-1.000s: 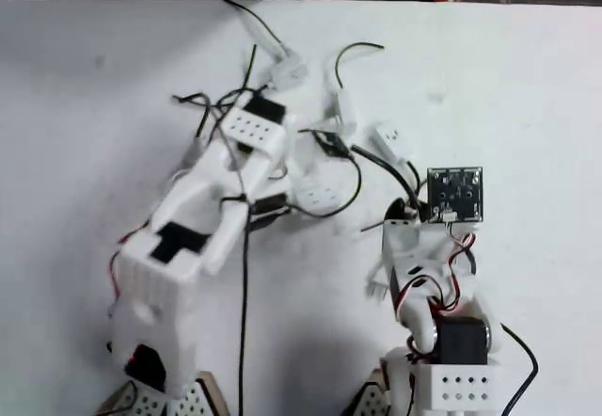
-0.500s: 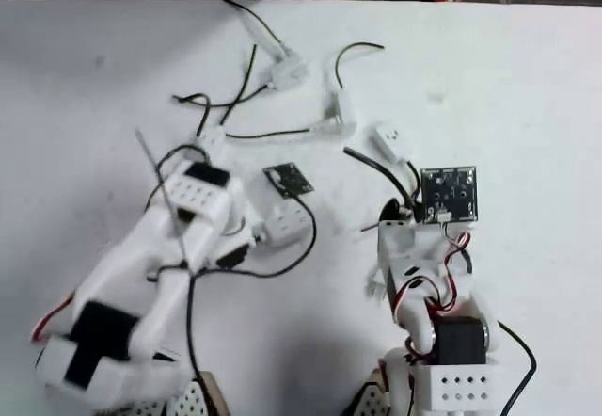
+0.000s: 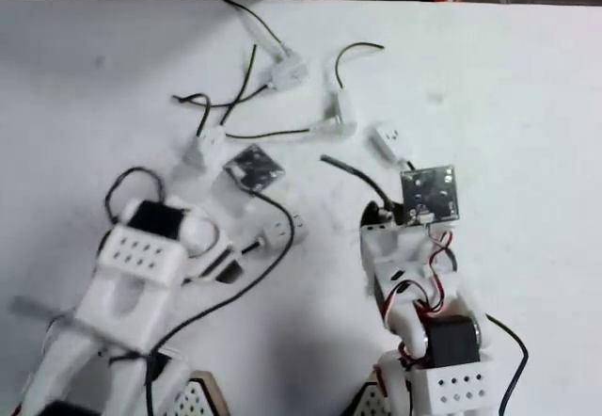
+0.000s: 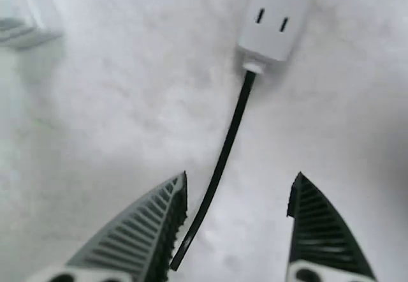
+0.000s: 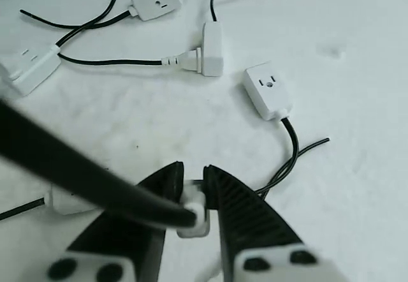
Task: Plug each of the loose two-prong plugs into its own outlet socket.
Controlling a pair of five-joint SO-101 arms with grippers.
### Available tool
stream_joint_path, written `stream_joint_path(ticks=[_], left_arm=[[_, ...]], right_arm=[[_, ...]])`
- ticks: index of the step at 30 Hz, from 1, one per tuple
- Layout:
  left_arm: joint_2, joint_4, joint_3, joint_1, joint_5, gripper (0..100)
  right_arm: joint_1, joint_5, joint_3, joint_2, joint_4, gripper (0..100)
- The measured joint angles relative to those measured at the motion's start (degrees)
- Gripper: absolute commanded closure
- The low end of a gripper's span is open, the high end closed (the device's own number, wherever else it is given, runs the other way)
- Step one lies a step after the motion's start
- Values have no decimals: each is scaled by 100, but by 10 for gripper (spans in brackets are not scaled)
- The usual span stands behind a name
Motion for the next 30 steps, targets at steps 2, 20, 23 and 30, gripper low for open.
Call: stream_joint_path(ticks=[2, 20, 23, 30], left_arm=[[-466, 0, 255, -316, 53, 740], [-2945, -1125, 2708, -2910, -404, 736], [-3068, -1292, 2910, -2919, -422, 736], [-3147, -1336, 2971, -2936, -422, 736]], right_arm=[[-211, 0, 0, 97, -18, 981], [-1767, -53, -659, 3692, -1925, 981], [-1899, -53, -659, 4211, -2338, 981], [-2022, -53, -791, 5257, -3042, 981]])
